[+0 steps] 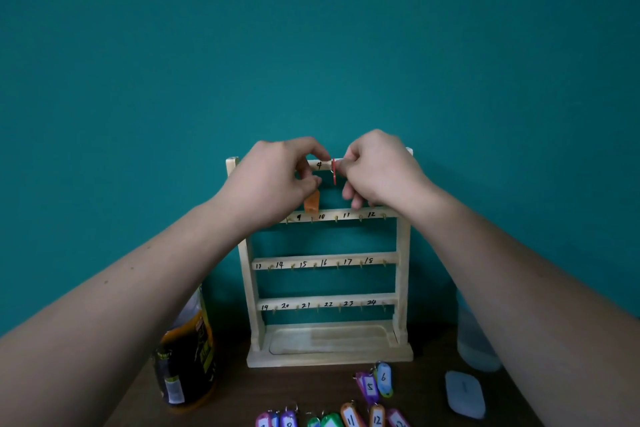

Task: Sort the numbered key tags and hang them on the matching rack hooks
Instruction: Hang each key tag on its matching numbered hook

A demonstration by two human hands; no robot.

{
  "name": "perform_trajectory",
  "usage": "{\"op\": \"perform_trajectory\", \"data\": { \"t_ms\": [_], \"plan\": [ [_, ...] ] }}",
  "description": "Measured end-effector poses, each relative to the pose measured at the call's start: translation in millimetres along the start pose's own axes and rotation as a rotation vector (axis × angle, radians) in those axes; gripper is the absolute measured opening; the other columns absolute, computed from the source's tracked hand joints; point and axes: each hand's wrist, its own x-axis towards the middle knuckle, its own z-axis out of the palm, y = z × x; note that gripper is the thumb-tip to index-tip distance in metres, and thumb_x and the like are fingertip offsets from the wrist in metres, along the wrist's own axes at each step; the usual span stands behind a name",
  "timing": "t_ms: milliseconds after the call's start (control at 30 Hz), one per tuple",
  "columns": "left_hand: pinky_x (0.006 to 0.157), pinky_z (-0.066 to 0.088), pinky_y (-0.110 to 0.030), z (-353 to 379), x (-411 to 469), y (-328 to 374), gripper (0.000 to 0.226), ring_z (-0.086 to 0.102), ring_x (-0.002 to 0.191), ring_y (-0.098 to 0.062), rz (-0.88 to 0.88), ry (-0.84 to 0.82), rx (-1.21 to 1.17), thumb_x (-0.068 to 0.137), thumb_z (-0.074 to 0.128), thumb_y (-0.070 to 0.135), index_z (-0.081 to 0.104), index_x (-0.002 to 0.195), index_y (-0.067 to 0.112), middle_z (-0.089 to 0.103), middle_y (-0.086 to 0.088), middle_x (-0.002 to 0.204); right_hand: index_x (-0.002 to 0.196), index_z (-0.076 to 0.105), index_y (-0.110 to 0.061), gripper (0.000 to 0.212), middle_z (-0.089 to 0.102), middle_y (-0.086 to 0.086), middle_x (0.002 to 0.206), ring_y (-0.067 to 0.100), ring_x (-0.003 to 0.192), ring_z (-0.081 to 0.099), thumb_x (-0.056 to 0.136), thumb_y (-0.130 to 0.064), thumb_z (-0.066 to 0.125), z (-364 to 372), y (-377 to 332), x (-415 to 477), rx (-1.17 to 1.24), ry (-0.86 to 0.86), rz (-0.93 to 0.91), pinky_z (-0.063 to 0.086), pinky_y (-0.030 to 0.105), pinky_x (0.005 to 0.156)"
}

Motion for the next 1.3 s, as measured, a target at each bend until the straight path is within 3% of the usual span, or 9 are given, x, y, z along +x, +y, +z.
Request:
{"op": "perform_trajectory", "data": {
  "t_ms": [100,300,467,600,733,833,1067,1167,1300],
  "plan": [
    [0.070,0.047,-0.027,-3,-2,3,0.039,0.063,0.078,-0.004,0.028,-0.006,0.013,0.092,0.071,0.028,0.064,0.127,0.045,0.072,0.019,0.083,0.089,0.072,-0.016,0.027,0.076,-0.001,0.063,0.016,0.049,0.073,0.107,-0.029,0.058,-3,-1,1,0.000,0.031,-0.019,0.042,0.021,0.045],
    [0.081,0.058,-0.034,3,-2,-2,0.017,0.070,0.084,-0.006,0.000,-0.104,0.054,0.090,0.068,0.025,0.077,0.098,0.036,0.075,0.017,0.084,0.092,0.069,-0.016,0.022,0.076,0.002,0.063,0.019,0.051,0.074,0.107,-0.016,0.053,-1,1,-1,-0.033,-0.054,-0.014,0.046,0.021,0.041],
    [0.064,0.041,-0.009,-2,-4,-3,0.010,0.064,0.073,0.000,-0.021,-0.074,-0.013,0.088,0.072,0.022,0.074,0.089,0.032,0.072,0.016,0.073,0.086,0.069,-0.015,0.028,0.074,0.005,0.061,0.019,0.046,0.071,0.106,-0.022,0.050,-4,5,-13,-0.080,0.044,-0.071,0.046,0.023,0.042],
    [0.068,0.052,-0.023,-11,-1,-3,0.013,0.067,0.071,-0.003,-0.059,-0.061,-0.133,0.088,0.080,0.024,0.069,0.090,0.030,0.075,0.016,0.076,0.090,0.064,-0.023,0.020,0.073,0.004,0.062,0.021,0.042,0.069,0.102,-0.021,0.048,-5,9,-17,-0.002,0.140,-0.122,0.055,0.033,0.044],
    [0.067,0.053,-0.022,-15,4,1,0.011,0.070,0.071,-0.005,-0.104,0.011,-0.251,0.088,0.083,0.027,0.071,0.088,0.029,0.076,0.015,0.078,0.086,0.067,-0.022,0.032,0.074,0.003,0.066,0.019,0.045,0.065,0.105,-0.046,0.058,-3,9,-23,0.164,0.017,-0.179,0.051,0.031,0.048],
    [0.072,0.056,-0.031,-12,10,4,0.010,0.070,0.071,-0.007,-0.126,0.051,-0.294,0.087,0.083,0.026,0.073,0.085,0.027,0.076,0.012,0.076,0.086,0.071,-0.021,0.041,0.072,0.000,0.066,0.014,0.049,0.062,0.098,-0.059,0.065,4,13,-28,0.185,-0.057,-0.190,0.048,0.029,0.052],
    [0.069,0.049,-0.022,-3,20,11,0.011,0.069,0.066,0.000,-0.151,0.049,-0.370,0.088,0.085,0.021,0.074,0.088,0.023,0.076,0.009,0.076,0.080,0.072,-0.021,0.026,0.070,-0.001,0.065,0.010,0.047,0.048,0.102,-0.033,0.068,24,33,-26,0.410,-0.009,-0.099,0.040,0.031,0.056],
    [0.069,0.050,-0.020,1,23,12,0.013,0.071,0.069,0.000,-0.157,0.054,-0.339,0.086,0.086,0.020,0.074,0.088,0.024,0.077,0.010,0.076,0.082,0.071,-0.019,0.024,0.068,-0.003,0.060,0.006,0.043,0.047,0.103,-0.029,0.065,26,33,-29,0.387,0.014,-0.095,0.038,0.026,0.053],
    [0.066,0.050,-0.020,5,29,12,0.018,0.070,0.071,-0.004,-0.171,0.084,-0.290,0.084,0.087,0.021,0.070,0.087,0.025,0.076,0.010,0.077,0.086,0.069,-0.014,0.025,0.067,-0.001,0.057,0.008,0.043,0.048,0.104,-0.028,0.059,30,31,-27,0.414,0.018,-0.061,0.041,0.030,0.055]
  ]
}}
